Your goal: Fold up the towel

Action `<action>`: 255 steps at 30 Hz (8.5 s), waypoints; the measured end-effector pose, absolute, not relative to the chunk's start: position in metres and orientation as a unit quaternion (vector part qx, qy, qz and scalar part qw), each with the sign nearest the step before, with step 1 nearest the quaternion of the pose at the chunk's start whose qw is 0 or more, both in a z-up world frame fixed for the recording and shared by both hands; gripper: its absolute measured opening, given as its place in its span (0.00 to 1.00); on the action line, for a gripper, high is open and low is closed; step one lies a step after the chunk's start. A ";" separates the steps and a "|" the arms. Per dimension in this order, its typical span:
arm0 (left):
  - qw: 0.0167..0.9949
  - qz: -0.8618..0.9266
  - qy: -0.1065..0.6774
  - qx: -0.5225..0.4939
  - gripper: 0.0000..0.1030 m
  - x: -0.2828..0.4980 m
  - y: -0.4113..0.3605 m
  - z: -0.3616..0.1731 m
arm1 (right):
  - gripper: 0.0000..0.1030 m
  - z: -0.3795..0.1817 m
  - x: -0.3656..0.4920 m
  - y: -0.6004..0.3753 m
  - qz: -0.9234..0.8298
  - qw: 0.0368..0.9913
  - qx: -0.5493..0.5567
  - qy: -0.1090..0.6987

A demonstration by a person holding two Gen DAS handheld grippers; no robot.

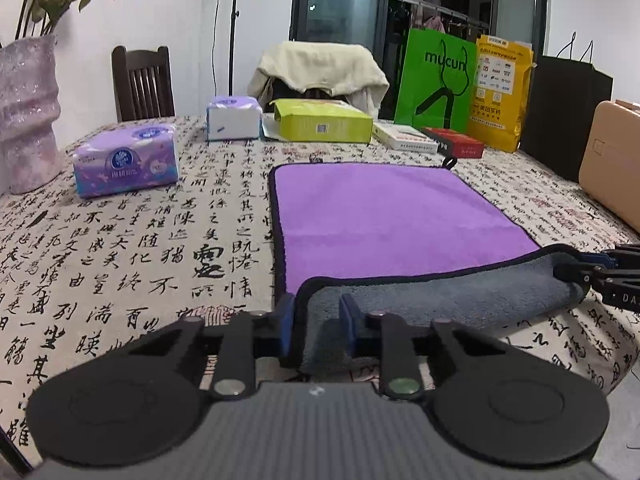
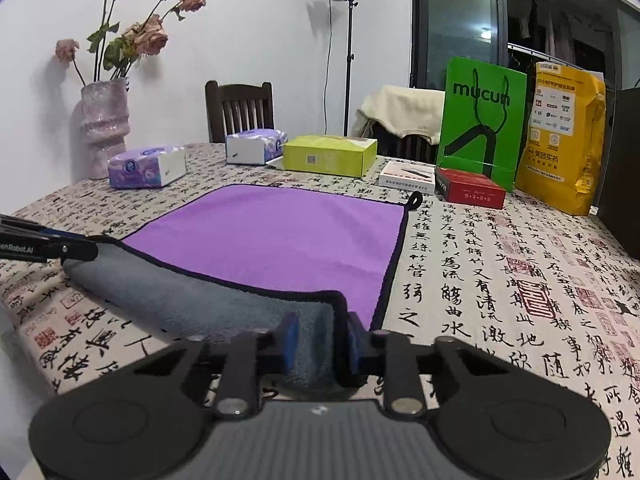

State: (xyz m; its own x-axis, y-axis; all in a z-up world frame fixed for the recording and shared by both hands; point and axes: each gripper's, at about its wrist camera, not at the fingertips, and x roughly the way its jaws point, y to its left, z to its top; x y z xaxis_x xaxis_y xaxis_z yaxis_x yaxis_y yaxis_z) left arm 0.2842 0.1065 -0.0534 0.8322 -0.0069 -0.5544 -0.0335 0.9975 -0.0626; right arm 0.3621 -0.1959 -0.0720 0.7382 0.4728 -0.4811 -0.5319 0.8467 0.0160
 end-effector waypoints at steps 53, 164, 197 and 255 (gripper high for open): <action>0.963 -0.019 0.262 -0.067 0.05 0.417 0.145 0.034 | 0.04 0.011 0.506 -0.184 0.309 0.926 -0.024 0.214; 0.988 0.004 0.154 0.020 0.99 0.087 0.048 0.034 | 0.83 0.031 0.214 -0.232 0.305 0.936 -0.056 0.166; 0.988 -0.008 0.152 0.026 1.00 0.006 0.007 0.007 | 0.90 0.007 0.088 -0.247 0.320 0.935 -0.043 0.149; 0.989 -0.002 0.145 0.023 1.00 0.005 0.008 0.009 | 0.93 0.005 0.085 -0.250 0.313 0.939 -0.046 0.137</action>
